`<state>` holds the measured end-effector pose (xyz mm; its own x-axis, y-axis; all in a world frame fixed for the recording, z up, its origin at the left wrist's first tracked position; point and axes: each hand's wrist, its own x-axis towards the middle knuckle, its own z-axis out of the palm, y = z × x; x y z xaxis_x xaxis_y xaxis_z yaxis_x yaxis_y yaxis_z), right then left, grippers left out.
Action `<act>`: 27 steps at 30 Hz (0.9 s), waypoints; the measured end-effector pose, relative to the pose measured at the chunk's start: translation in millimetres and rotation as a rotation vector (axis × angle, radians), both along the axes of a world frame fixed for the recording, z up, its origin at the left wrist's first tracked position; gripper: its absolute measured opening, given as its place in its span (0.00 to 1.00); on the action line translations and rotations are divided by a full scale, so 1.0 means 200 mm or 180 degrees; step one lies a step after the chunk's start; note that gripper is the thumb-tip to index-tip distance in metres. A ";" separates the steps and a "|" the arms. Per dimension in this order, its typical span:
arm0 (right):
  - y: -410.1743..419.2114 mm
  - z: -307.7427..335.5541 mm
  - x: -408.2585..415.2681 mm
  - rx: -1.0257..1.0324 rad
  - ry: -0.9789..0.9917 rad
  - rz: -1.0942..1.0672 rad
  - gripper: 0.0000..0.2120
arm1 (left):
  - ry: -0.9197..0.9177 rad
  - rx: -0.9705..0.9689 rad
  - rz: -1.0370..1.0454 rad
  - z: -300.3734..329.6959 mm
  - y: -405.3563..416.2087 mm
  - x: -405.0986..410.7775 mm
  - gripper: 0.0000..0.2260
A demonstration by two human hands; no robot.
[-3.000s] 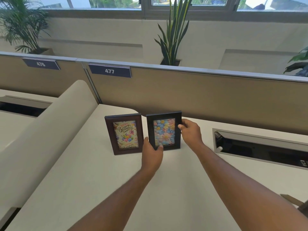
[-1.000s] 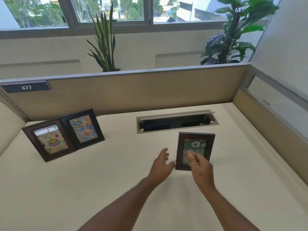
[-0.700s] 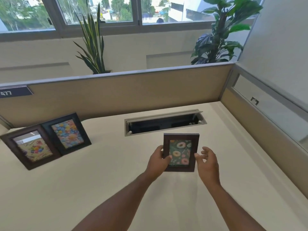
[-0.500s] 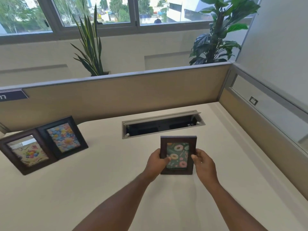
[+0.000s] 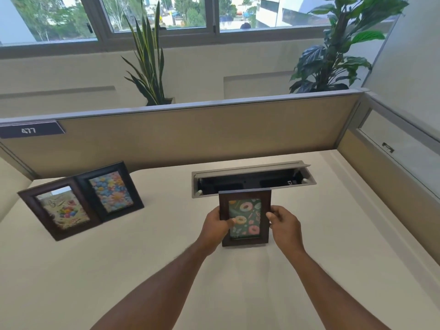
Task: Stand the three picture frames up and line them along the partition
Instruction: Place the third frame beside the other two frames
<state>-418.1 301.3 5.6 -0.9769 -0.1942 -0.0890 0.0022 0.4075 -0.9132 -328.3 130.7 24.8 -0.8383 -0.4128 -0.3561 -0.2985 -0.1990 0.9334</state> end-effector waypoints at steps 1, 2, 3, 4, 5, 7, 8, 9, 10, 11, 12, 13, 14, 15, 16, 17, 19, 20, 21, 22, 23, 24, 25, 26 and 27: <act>-0.05 0.01 0.00 -0.0006 0.0019 0.0062 0.08 | 0.0009 -0.0008 0.0040 0.01 -0.05 0.01 0.14; -0.11 0.02 0.00 -0.0023 0.0027 0.0130 0.08 | 0.0018 -0.0026 0.0085 0.01 -0.10 0.02 0.14; -0.17 0.03 0.00 -0.0033 0.0034 0.0197 0.08 | 0.0041 -0.0028 0.0137 0.02 -0.16 0.04 0.14; -0.23 0.04 0.00 -0.0045 0.0050 0.0245 0.09 | 0.0061 -0.0039 0.0169 0.03 -0.20 0.05 0.14; -0.27 0.05 -0.01 -0.0055 0.0067 0.0294 0.09 | 0.0090 -0.0036 0.0207 0.05 -0.24 0.05 0.14; -0.41 0.06 -0.02 -0.0101 0.0066 0.0415 0.10 | 0.0133 -0.0056 0.0306 0.07 -0.36 0.08 0.15; -0.48 0.07 -0.03 -0.0127 0.0048 0.0463 0.10 | 0.0137 -0.0078 0.0356 0.08 -0.42 0.09 0.15; -0.55 0.08 -0.04 -0.0157 0.0021 0.0502 0.10 | 0.0146 -0.0094 0.0412 0.09 -0.48 0.10 0.15; -0.62 0.08 -0.05 -0.0197 -0.0020 0.0546 0.10 | 0.0142 -0.0122 0.0456 0.10 -0.54 0.11 0.16; -0.69 0.08 -0.06 -0.0247 -0.0075 0.0597 0.09 | 0.0149 -0.0121 0.0514 0.10 -0.60 0.12 0.16; -0.76 0.08 -0.07 -0.0281 -0.0122 0.0654 0.08 | 0.0154 -0.0116 0.0564 0.10 -0.66 0.12 0.16; -0.83 0.08 -0.08 -0.0306 -0.0161 0.0701 0.08 | 0.0176 -0.0091 0.0614 0.11 -0.72 0.13 0.15; -0.89 0.08 -0.09 -0.0318 -0.0192 0.0748 0.08 | 0.0179 -0.0092 0.0652 0.12 -0.76 0.14 0.15; -0.97 0.08 -0.10 -0.0328 -0.0225 0.0804 0.07 | 0.0179 -0.0085 0.0709 0.13 -0.82 0.14 0.15; -1.03 0.07 -0.12 -0.0330 -0.0240 0.0856 0.07 | 0.0160 -0.0101 0.0754 0.13 -0.88 0.14 0.15; -1.10 0.06 -0.13 -0.0316 -0.0236 0.0900 0.07 | 0.0136 -0.0113 0.0784 0.13 -0.94 0.14 0.15; -1.21 0.05 -0.15 -0.0282 -0.0230 0.0983 0.06 | 0.0062 -0.0142 0.0829 0.12 -1.04 0.14 0.15; -1.26 0.05 -0.16 -0.0273 -0.0227 0.1015 0.06 | 0.0025 -0.0160 0.0862 0.11 -1.09 0.13 0.16; -1.31 0.05 -0.16 -0.0271 -0.0230 0.1032 0.06 | -0.0010 -0.0181 0.0897 0.10 -1.13 0.12 0.16; -1.36 0.05 -0.17 -0.0269 -0.0239 0.1043 0.06 | -0.0032 -0.0207 0.0925 0.09 -1.17 0.11 0.16; -1.40 0.05 -0.18 -0.0268 -0.0248 0.1051 0.06 | -0.0047 -0.0219 0.0963 0.08 -1.21 0.10 0.17; -1.45 0.05 -0.19 -0.0263 -0.0231 0.1054 0.06 | -0.0051 -0.0229 0.0994 0.07 -1.25 0.09 0.17; -1.48 0.04 -0.20 -0.0270 -0.0227 0.1050 0.07 | -0.0062 -0.0234 0.1024 0.05 -1.28 0.07 0.18; -1.50 0.04 -0.21 -0.0268 -0.0239 0.1047 0.07 | -0.0085 -0.0244 0.1040 0.04 -1.30 0.06 0.18; -1.53 0.03 -0.23 -0.0273 -0.0253 0.1055 0.06 | -0.0096 -0.0244 0.1063 0.03 -1.31 0.05 0.18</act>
